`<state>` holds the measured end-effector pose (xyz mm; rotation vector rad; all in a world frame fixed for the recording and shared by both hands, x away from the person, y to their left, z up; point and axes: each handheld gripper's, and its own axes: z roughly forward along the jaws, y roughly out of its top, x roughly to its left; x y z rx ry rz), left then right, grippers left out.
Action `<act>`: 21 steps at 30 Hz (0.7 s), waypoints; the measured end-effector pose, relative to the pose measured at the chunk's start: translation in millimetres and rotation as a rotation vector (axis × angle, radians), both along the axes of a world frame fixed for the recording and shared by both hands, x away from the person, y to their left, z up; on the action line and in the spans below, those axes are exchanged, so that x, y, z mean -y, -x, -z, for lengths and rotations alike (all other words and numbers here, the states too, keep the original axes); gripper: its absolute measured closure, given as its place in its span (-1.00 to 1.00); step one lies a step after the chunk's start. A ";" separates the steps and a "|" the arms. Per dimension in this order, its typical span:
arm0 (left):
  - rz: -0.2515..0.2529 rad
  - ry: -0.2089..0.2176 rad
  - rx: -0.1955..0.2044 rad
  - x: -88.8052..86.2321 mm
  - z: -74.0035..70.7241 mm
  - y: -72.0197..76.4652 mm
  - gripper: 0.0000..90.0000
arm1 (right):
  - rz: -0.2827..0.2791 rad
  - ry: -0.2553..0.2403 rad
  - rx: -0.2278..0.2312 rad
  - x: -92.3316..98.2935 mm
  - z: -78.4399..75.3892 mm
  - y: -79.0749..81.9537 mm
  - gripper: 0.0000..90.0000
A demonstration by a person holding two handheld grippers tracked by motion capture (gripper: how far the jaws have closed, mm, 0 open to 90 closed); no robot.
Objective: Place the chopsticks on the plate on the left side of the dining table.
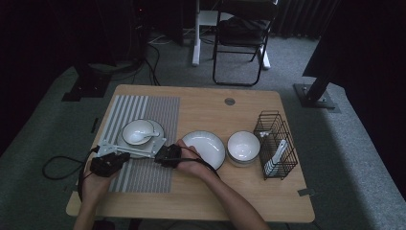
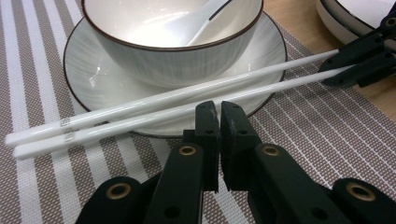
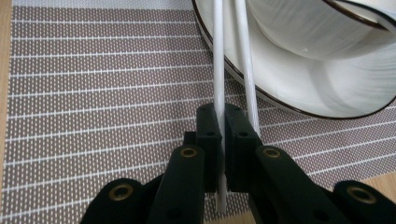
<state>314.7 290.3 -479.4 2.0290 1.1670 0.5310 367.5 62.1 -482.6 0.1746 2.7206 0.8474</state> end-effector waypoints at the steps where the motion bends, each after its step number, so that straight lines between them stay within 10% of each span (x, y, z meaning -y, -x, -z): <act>1: 0.000 0.002 0.002 0.8 0.1 -0.5 0.93 | 0.001 0.000 -0.001 -1.0 0.0 0.1 0.91; 21: 0.006 -0.005 -0.013 6.6 5.7 -11.0 0.94 | 0.017 0.006 0.003 -2.6 0.9 -2.2 0.87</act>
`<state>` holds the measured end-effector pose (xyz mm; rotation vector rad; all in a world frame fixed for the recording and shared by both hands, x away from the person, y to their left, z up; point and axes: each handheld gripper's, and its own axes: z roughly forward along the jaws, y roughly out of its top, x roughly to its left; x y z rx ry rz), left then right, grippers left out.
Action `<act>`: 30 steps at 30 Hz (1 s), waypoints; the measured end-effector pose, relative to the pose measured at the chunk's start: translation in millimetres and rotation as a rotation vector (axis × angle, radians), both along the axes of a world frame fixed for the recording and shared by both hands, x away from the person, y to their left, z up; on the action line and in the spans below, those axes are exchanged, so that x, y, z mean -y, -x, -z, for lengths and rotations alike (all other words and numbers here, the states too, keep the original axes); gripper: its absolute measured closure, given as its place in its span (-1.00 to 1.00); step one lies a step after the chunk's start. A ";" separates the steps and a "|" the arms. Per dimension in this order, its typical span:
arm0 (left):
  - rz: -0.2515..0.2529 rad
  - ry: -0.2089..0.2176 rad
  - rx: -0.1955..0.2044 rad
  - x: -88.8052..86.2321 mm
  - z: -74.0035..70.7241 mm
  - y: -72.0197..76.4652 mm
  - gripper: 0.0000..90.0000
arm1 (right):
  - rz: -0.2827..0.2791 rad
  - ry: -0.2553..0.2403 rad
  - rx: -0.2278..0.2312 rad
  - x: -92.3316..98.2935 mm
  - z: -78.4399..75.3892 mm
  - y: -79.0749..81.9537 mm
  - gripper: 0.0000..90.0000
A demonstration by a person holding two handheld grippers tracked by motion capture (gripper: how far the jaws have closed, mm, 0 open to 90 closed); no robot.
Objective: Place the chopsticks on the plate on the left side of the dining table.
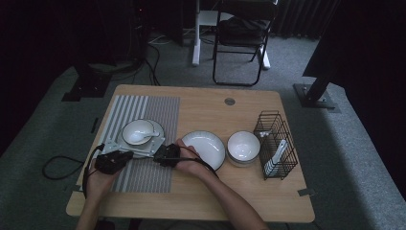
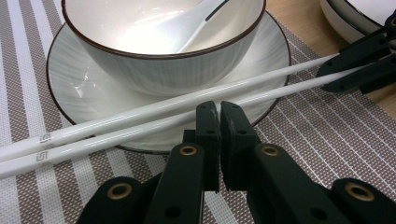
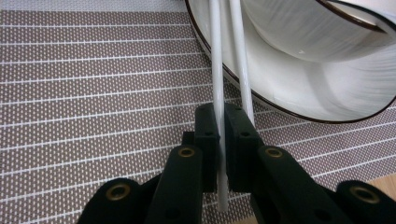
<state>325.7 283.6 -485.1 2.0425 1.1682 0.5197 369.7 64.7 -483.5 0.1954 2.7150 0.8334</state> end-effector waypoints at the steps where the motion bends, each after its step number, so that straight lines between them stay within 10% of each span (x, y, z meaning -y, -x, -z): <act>1: 0.000 0.001 0.000 0.3 0.4 -0.6 0.94 | -0.001 -0.001 -0.001 0.3 0.0 0.0 0.85; 30: 0.024 0.015 -0.013 12.8 5.9 -13.0 0.95 | 0.048 -0.018 -0.004 35.9 -9.0 -4.6 0.35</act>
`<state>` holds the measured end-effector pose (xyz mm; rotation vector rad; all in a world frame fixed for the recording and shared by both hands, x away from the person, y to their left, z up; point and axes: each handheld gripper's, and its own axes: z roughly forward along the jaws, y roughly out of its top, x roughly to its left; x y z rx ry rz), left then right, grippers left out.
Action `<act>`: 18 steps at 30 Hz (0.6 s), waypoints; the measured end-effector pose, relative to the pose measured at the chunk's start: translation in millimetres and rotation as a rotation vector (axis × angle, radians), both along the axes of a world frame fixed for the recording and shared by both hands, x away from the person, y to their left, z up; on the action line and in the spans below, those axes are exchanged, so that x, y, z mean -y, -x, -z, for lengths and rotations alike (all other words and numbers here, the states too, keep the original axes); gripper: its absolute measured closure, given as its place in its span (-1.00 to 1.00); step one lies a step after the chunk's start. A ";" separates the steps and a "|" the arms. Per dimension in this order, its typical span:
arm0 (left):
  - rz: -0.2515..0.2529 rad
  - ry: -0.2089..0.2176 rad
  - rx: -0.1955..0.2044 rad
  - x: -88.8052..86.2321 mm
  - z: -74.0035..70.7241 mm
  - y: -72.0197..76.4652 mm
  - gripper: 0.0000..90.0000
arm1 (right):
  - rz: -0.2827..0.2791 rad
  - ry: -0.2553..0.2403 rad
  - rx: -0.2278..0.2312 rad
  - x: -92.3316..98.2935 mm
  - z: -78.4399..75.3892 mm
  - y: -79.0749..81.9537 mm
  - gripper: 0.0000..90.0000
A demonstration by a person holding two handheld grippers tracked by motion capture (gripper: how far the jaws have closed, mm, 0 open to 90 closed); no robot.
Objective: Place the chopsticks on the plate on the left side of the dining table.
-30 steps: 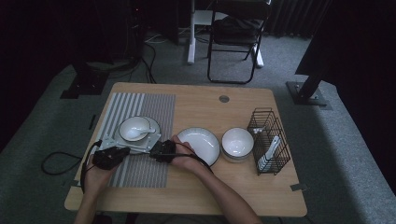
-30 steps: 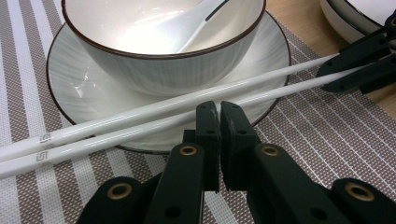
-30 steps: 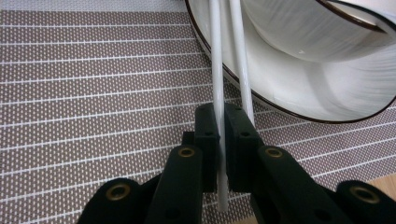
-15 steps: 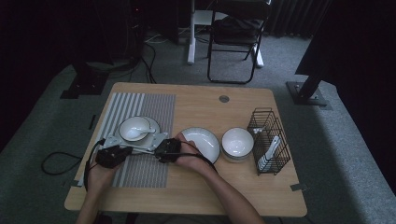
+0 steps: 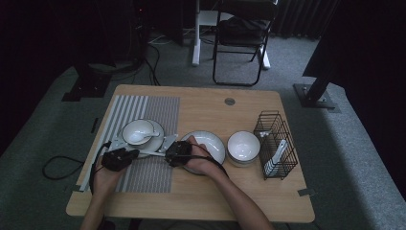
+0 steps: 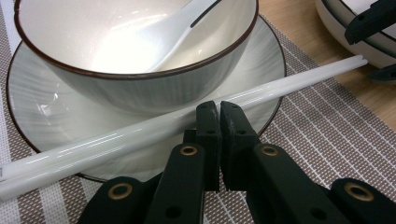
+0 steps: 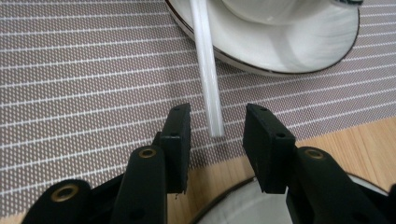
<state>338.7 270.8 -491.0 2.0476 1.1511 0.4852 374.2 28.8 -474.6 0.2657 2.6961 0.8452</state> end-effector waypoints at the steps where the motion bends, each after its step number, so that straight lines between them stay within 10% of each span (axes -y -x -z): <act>1: 0.000 0.000 0.000 0.0 0.0 0.0 0.95 | 0.007 0.000 -0.001 1.4 0.5 0.0 0.35; 18: 0.026 0.013 0.003 8.1 0.1 -0.2 0.95 | -0.028 0.014 0.032 12.1 -0.5 9.3 0.30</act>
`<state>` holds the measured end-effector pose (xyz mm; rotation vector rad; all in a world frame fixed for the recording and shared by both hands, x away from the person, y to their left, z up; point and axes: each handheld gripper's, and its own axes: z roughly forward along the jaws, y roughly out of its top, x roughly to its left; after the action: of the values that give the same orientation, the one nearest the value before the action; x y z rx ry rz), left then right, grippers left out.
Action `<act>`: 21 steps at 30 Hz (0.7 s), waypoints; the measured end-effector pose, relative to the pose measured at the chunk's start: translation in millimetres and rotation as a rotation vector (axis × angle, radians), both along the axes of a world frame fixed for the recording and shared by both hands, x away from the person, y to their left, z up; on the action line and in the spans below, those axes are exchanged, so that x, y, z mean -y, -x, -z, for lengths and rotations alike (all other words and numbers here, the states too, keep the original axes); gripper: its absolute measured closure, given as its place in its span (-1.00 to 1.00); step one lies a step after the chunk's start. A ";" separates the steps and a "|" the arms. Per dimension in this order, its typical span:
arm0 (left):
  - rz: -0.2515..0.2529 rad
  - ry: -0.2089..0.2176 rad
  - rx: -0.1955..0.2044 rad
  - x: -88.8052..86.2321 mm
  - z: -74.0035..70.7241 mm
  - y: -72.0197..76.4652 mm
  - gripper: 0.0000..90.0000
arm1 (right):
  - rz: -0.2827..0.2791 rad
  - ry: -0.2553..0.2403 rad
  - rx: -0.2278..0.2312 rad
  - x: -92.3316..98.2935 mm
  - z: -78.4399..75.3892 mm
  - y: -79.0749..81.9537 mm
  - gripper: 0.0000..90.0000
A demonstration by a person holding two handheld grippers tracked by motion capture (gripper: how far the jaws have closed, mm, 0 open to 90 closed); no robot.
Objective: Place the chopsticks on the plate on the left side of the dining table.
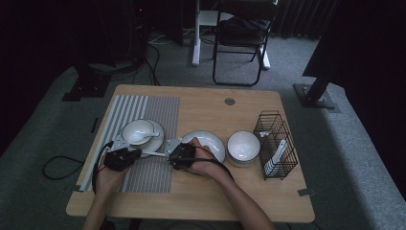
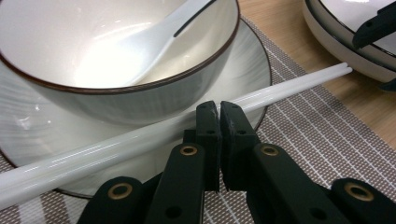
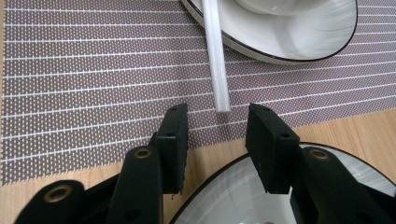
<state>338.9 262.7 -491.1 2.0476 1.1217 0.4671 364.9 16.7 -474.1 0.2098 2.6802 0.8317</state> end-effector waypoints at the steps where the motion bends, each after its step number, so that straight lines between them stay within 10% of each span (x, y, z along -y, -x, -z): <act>1: 0.007 -0.001 0.001 1.9 0.4 0.0 0.95 | 0.001 0.000 0.000 0.0 0.0 -0.3 0.30; 21: 0.051 0.006 0.007 21.3 -0.8 -5.0 0.94 | 0.016 -0.086 0.019 17.0 -11.8 15.1 0.27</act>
<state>344.0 241.4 -490.3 2.0624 1.0628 0.4446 349.8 -0.3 -462.3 0.2419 2.6241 0.9397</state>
